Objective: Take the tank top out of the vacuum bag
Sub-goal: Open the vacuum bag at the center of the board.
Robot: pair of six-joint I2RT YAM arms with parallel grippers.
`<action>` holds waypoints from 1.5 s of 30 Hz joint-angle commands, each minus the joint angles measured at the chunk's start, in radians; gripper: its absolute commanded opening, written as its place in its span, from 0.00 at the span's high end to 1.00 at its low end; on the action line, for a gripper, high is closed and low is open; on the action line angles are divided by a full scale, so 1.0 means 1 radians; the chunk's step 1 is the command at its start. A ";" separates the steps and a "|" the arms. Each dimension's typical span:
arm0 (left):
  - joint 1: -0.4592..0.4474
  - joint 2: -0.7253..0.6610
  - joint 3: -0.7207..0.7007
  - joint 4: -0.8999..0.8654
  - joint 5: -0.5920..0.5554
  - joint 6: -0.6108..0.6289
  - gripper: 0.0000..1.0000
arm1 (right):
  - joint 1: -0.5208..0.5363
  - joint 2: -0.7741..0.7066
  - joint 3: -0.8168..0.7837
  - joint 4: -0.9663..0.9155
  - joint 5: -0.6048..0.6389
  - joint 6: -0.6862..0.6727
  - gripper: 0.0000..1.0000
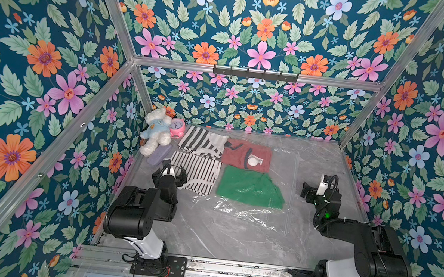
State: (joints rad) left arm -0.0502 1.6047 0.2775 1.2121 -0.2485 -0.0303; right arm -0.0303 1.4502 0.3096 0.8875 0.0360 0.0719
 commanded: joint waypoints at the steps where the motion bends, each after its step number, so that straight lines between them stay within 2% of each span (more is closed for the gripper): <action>1: 0.001 -0.002 0.002 0.025 0.006 0.004 0.00 | 0.000 -0.001 0.000 0.023 -0.002 -0.001 0.01; 3: 0.001 0.000 0.002 0.025 0.009 0.002 0.00 | -0.002 -0.002 -0.001 0.024 -0.002 0.000 0.01; 5: 0.004 -0.004 0.006 0.018 0.018 0.004 0.00 | 0.015 -0.044 0.009 -0.021 0.058 -0.005 0.01; 6: -0.013 -0.018 0.000 0.047 -0.024 0.027 0.02 | 0.043 -0.117 0.041 -0.139 0.065 -0.037 0.01; 7: -0.071 -0.085 0.008 -0.014 -0.106 0.067 0.04 | 0.072 -0.200 0.093 -0.294 0.029 -0.079 0.01; 8: -0.159 -0.160 0.061 -0.186 -0.254 0.111 0.03 | 0.089 -0.258 0.132 -0.386 -0.013 -0.074 0.01; 9: -0.220 -0.235 0.166 -0.386 -0.324 0.087 0.03 | 0.083 -0.308 0.155 -0.413 -0.070 0.068 0.01; 10: -0.233 -0.273 0.300 -0.603 -0.274 0.007 0.04 | 0.056 -0.330 0.170 -0.398 -0.177 0.244 0.01; 12: -0.244 -0.255 0.489 -0.818 -0.154 -0.139 0.14 | 0.041 -0.307 0.242 -0.420 -0.421 0.344 0.01; 13: -0.272 -0.221 0.583 -0.904 -0.136 -0.189 0.18 | 0.073 -0.277 0.317 -0.507 -0.444 0.326 0.01; 14: -0.312 -0.180 0.660 -0.954 -0.146 -0.215 0.18 | 0.109 -0.247 0.382 -0.605 -0.406 0.278 0.01; 15: -0.369 -0.128 0.741 -0.998 -0.168 -0.217 0.17 | 0.150 -0.211 0.454 -0.738 -0.314 0.246 0.01; 16: -0.430 -0.070 0.817 -1.038 -0.200 -0.214 0.17 | 0.154 -0.159 0.542 -0.883 -0.259 0.275 0.01; 18: -0.507 0.031 0.965 -1.113 -0.203 -0.235 0.17 | 0.104 -0.093 0.626 -0.965 -0.320 0.365 0.01; 20: -0.549 0.106 1.051 -1.140 -0.140 -0.281 0.18 | 0.070 -0.066 0.669 -1.027 -0.380 0.412 0.01; 22: -0.582 0.159 1.088 -1.112 -0.070 -0.311 0.20 | 0.027 -0.057 0.593 -0.904 -0.480 0.489 0.01; 23: -0.596 0.176 1.096 -1.100 -0.046 -0.327 0.21 | 0.020 -0.051 0.575 -0.875 -0.494 0.492 0.04; 25: -0.641 0.220 1.110 -1.059 0.006 -0.331 0.20 | 0.052 -0.014 0.632 -1.045 -0.376 0.414 0.06; 26: -0.663 0.245 1.132 -1.064 0.015 -0.326 0.20 | 0.049 0.017 0.657 -1.098 -0.384 0.422 0.06; 28: -0.706 0.321 1.209 -1.123 0.043 -0.329 0.20 | -0.001 0.088 0.665 -1.094 -0.540 0.484 0.16; 30: -0.731 0.381 1.266 -1.163 0.095 -0.339 0.21 | -0.022 0.131 0.641 -1.042 -0.606 0.526 0.20; 39: -0.765 0.435 1.282 -1.175 0.130 -0.334 0.22 | -0.023 0.245 0.645 -1.010 -0.607 0.522 0.29; 45: -0.783 0.450 1.291 -1.178 0.131 -0.305 0.22 | -0.023 0.232 0.630 -1.028 -0.521 0.505 0.34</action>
State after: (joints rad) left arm -0.8253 2.0495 1.5593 0.0418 -0.1253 -0.3580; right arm -0.0536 1.6920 0.9455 -0.1390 -0.5312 0.5739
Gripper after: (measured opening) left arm 0.780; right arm 0.655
